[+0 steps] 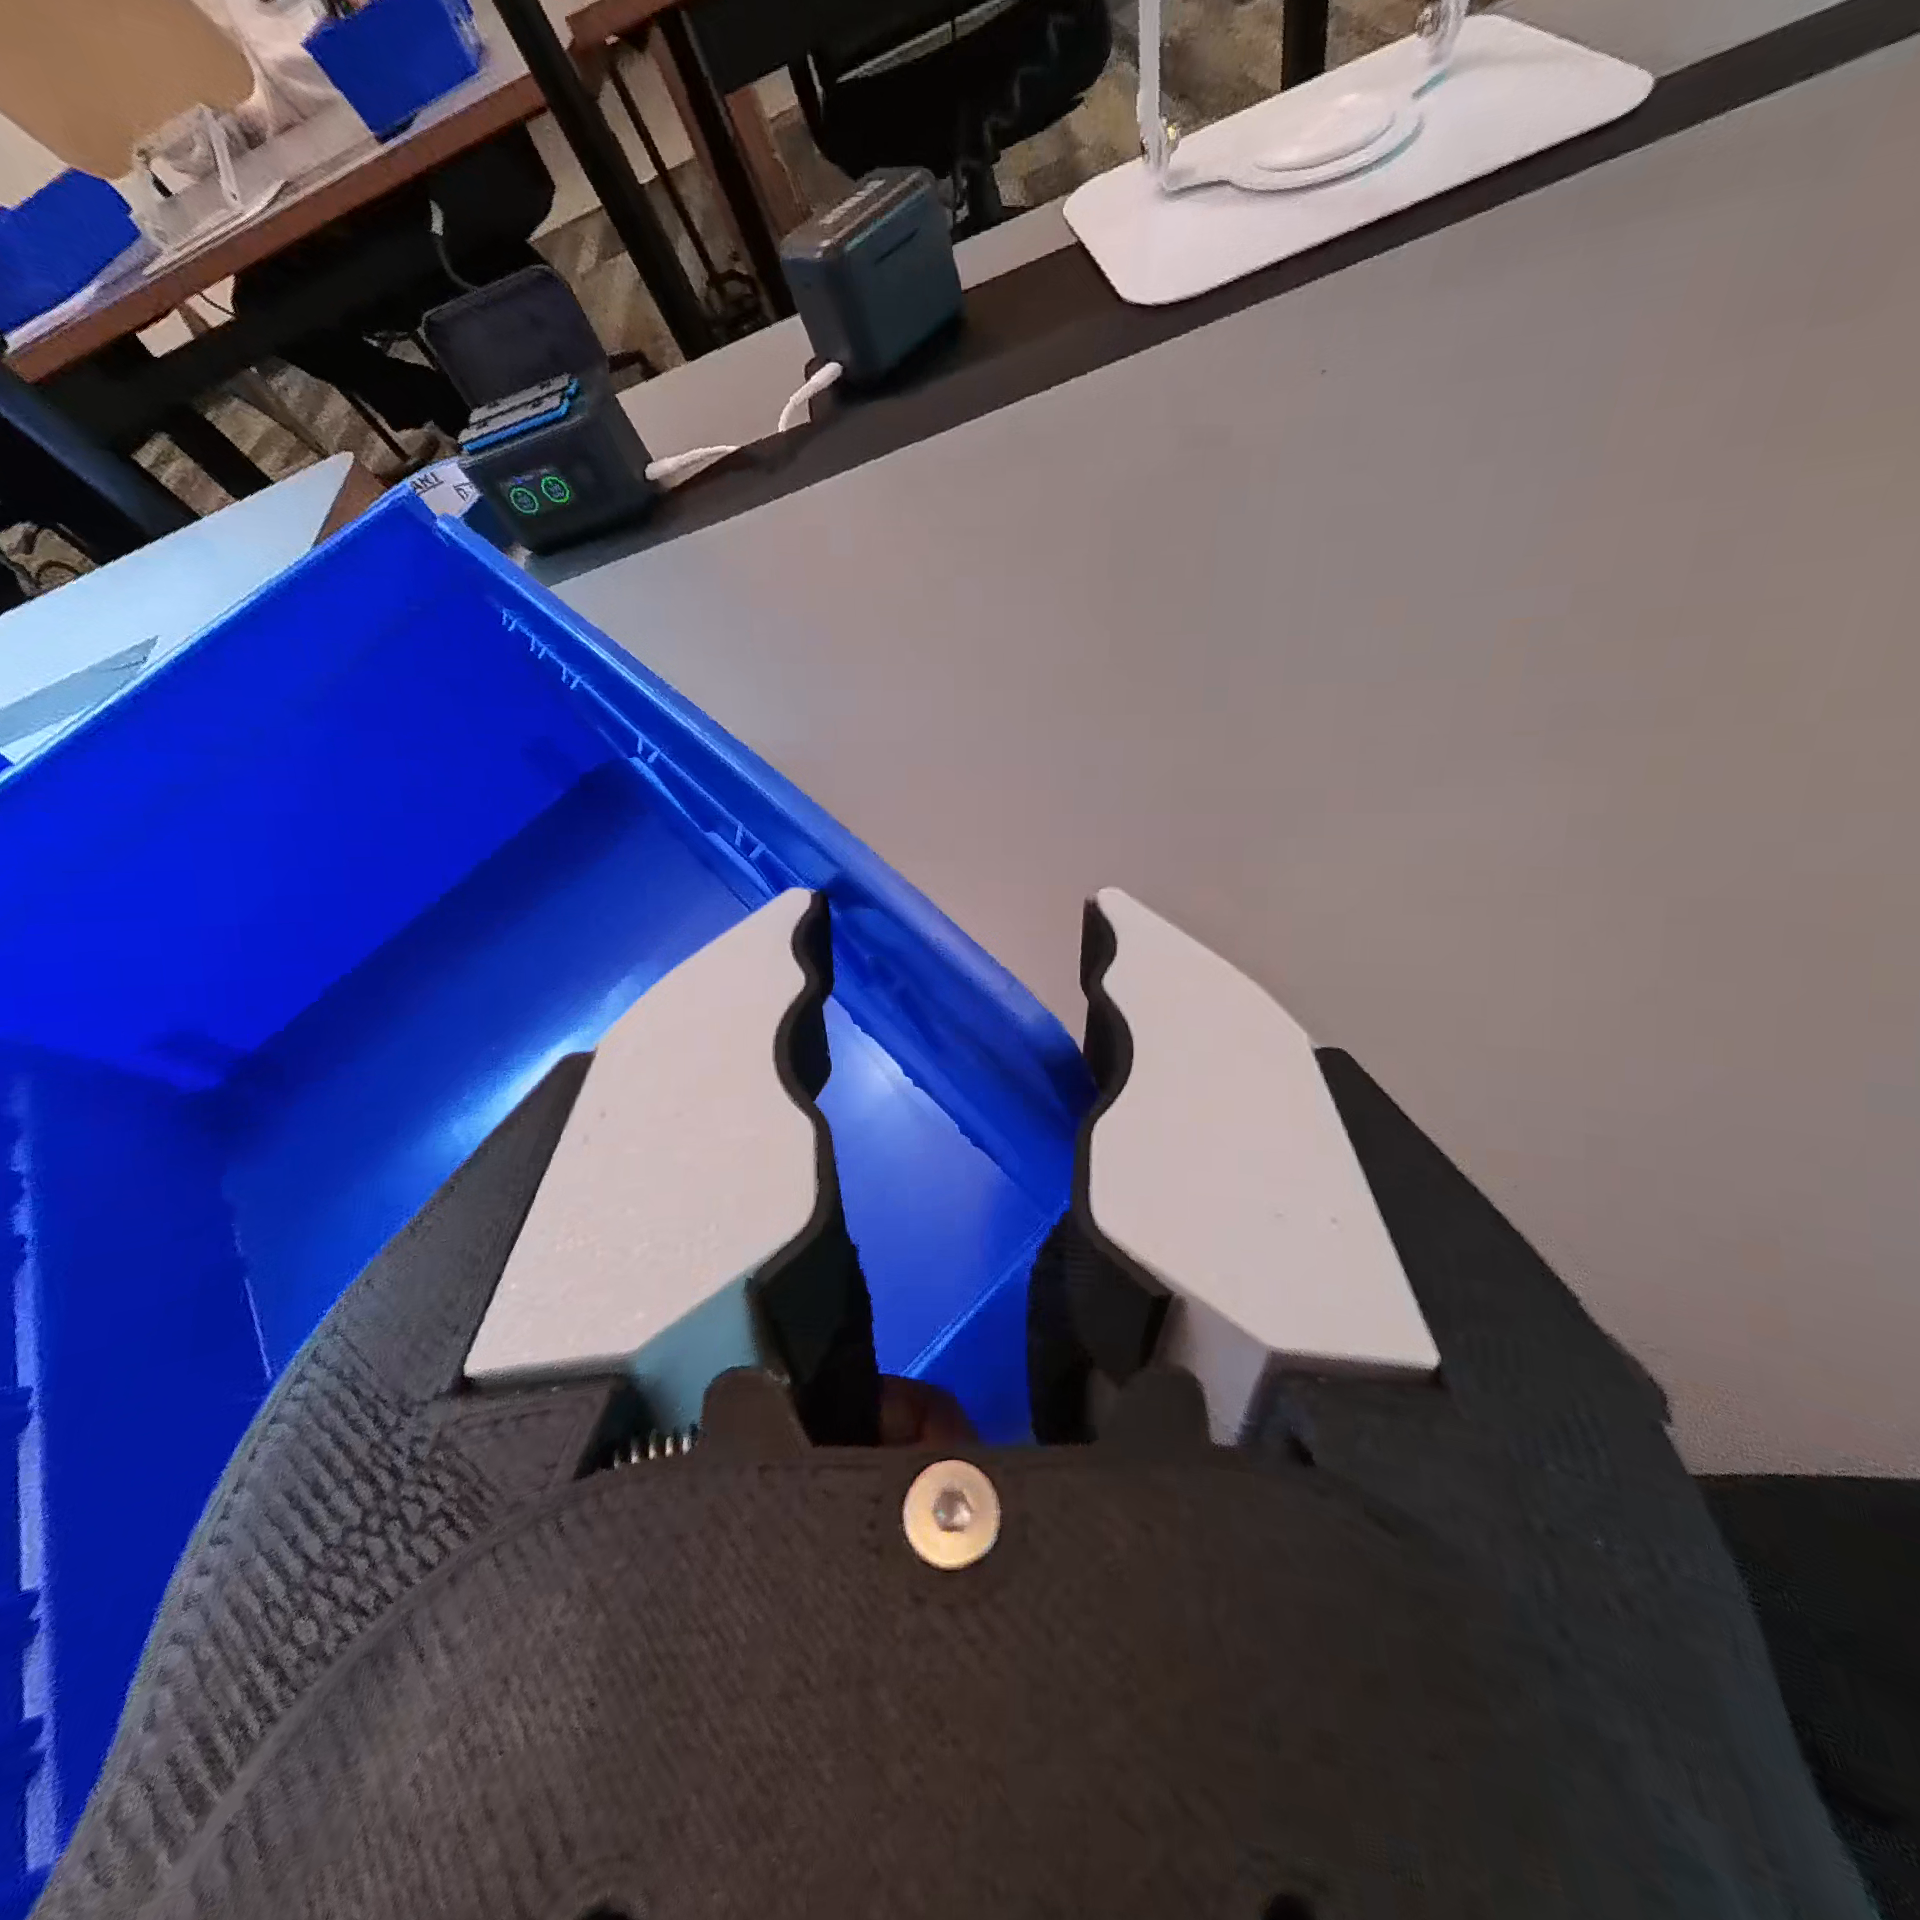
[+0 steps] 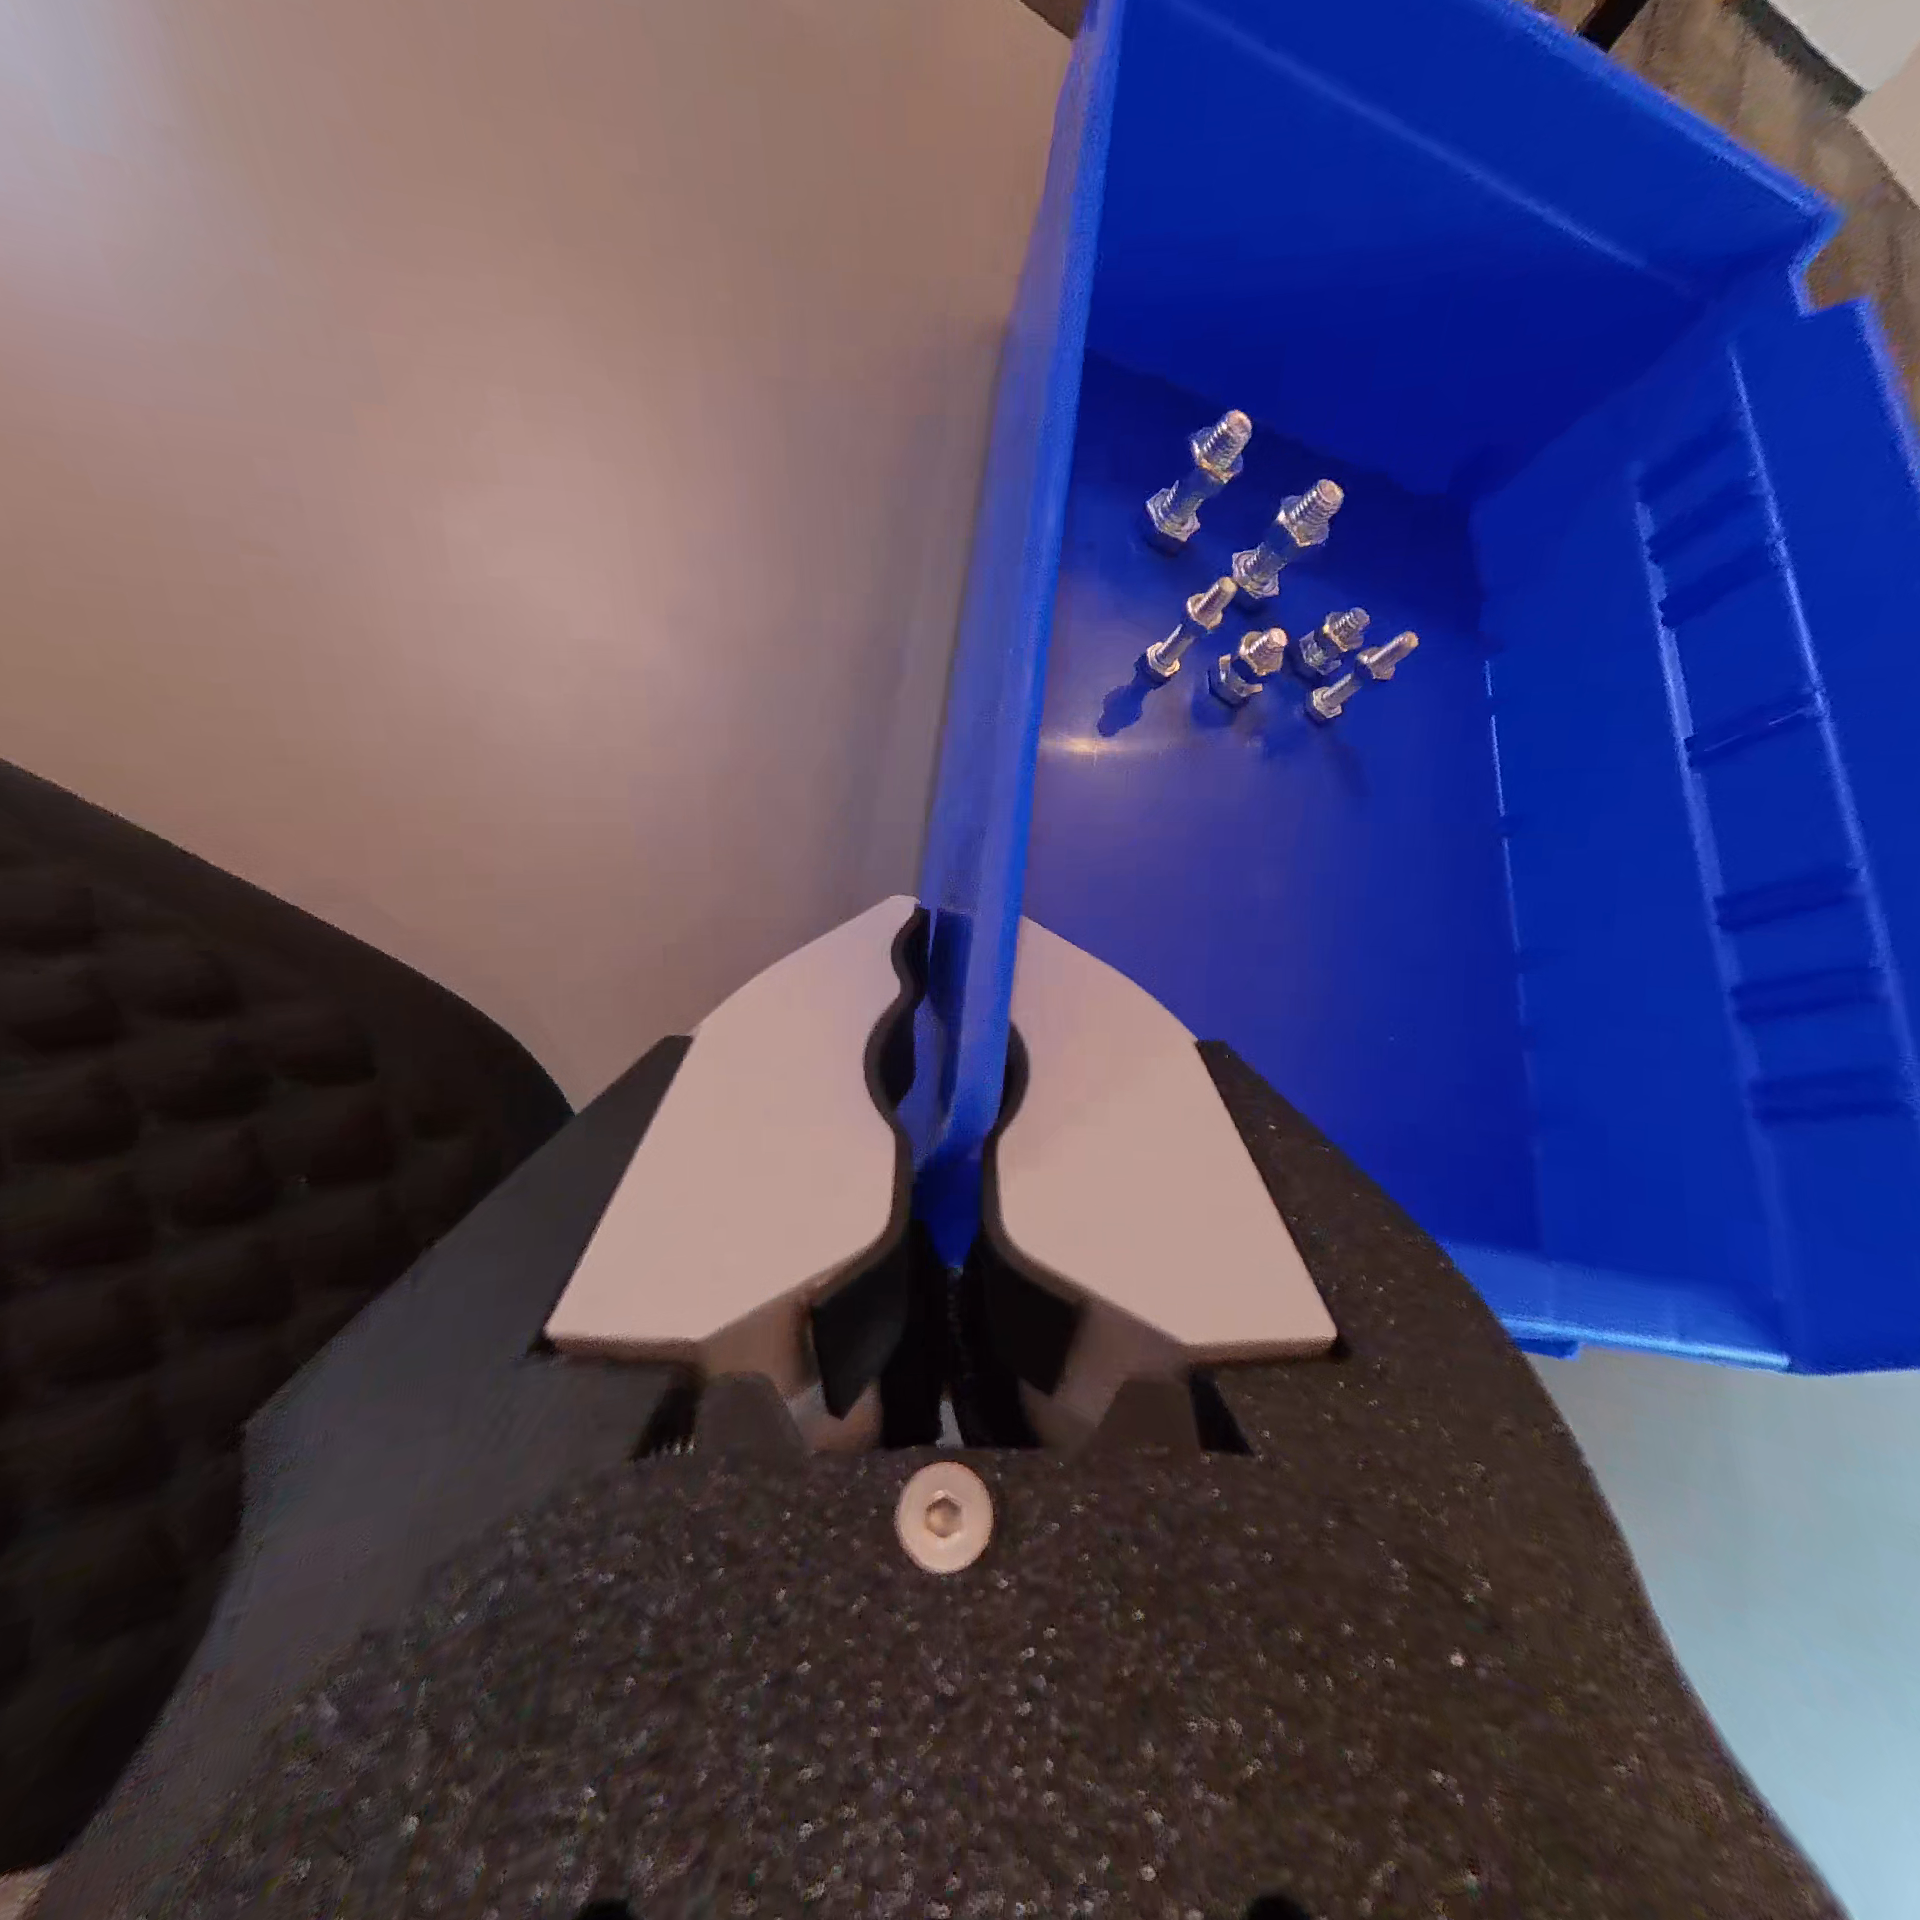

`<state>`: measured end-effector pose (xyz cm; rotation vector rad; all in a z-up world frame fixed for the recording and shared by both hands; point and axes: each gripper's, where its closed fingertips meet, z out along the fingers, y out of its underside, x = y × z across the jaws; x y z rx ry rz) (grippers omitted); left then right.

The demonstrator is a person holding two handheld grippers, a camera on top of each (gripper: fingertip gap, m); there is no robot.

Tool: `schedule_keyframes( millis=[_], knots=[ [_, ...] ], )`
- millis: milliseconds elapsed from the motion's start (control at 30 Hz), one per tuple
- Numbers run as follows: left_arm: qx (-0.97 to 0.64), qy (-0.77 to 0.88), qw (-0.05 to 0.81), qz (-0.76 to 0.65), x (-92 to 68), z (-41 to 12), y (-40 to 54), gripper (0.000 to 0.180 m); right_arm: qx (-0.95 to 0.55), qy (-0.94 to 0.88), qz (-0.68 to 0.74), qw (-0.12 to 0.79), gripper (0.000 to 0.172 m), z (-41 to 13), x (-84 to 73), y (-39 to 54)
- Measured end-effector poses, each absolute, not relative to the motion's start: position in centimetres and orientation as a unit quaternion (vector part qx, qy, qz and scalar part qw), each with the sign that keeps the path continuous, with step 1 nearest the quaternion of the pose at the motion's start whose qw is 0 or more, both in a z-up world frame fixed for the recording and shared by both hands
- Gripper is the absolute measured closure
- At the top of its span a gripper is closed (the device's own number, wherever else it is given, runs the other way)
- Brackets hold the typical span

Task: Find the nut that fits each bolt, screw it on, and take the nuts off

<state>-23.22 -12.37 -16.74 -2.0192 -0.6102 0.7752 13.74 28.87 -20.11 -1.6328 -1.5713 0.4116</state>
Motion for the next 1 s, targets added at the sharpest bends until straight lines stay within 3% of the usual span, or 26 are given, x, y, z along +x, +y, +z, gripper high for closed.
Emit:
schedule_keyframes(
  millis=[333, 633, 1000],
  knots=[
    [-0.821, -0.187, 0.453, 0.293, -20.2, -16.7, -10.3, 0.146, -0.676, -0.596, 0.137, 0.411, 0.163, -20.1, 10.4, 26.2],
    [-0.834, -0.084, 0.493, 0.232, -15.0, -16.7, -5.6, 0.147, -0.676, -0.606, 0.102, 0.406, 0.156, -20.2, 6.1, 22.3],
    [-0.835, 0.047, 0.512, 0.196, -12.1, -16.8, -1.6, 0.156, -0.631, -0.647, 0.155, 0.399, 0.154, -20.1, 1.3, 16.0]
  ],
)
